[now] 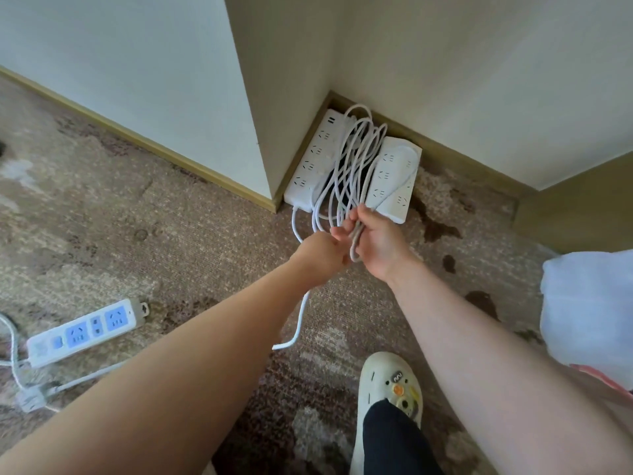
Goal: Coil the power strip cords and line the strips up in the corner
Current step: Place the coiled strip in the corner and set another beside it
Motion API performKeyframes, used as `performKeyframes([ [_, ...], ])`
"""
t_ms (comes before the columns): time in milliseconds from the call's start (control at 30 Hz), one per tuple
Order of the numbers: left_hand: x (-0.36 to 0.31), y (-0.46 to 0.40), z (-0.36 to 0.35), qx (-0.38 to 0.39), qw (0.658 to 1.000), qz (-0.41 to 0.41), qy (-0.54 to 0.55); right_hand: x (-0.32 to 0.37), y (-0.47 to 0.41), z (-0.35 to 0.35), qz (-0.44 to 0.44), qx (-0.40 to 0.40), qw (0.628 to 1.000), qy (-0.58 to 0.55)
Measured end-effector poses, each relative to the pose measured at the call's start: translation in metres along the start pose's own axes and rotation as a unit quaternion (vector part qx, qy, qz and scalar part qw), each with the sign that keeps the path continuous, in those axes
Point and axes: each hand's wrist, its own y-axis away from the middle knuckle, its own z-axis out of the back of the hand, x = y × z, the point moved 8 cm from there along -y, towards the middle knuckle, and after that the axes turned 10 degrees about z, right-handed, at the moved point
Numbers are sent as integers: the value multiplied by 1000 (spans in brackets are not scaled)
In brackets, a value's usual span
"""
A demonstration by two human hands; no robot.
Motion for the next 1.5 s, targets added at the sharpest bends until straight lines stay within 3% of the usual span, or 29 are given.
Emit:
performKeyframes([
  [100, 45, 17, 6, 53, 995, -17, 82, 9, -12, 13, 34, -49, 996, -64],
  [167, 91, 27, 20, 52, 996, -17, 71, 19, -19, 27, 55, -92, 990, -92],
  [300, 176, 36, 48, 1, 998, 24, -54, 28, -28, 45, 78, -163, 979, -92],
  [433, 172, 31, 22, 15, 981, 31, -190, 17, -24, 30, 83, -177, 977, -82],
  [567, 127, 22, -23, 49, 943, -26, -328, 24, -14, 21, 115, -116, 976, 143],
  [733, 107, 16, -27, 96, 965, -45, -240, 47, -18, 20, 189, -97, 897, 388],
  [833, 125, 11, 14, 64, 969, -35, -235, 58, -22, 23, 212, -78, 857, 464],
  [967, 141, 22, 63, 4, 986, -5, -168, 60, -22, 25, 212, -58, 834, 506],
  [1100, 71, 19, 44, -31, 974, -56, -217, 23, -18, 0, 103, 59, 823, 555],
  [1200, 10, 2, 42, -118, 964, -77, -226, -6, -3, -4, 26, 116, 844, 523],
  [1300, -16, -14, 47, -179, 951, -40, -248, -13, 4, 16, -15, 86, 899, 430],
  [1500, -35, -23, 61, -253, 956, -33, -145, 1, -1, 24, 38, 38, 939, 341],
])
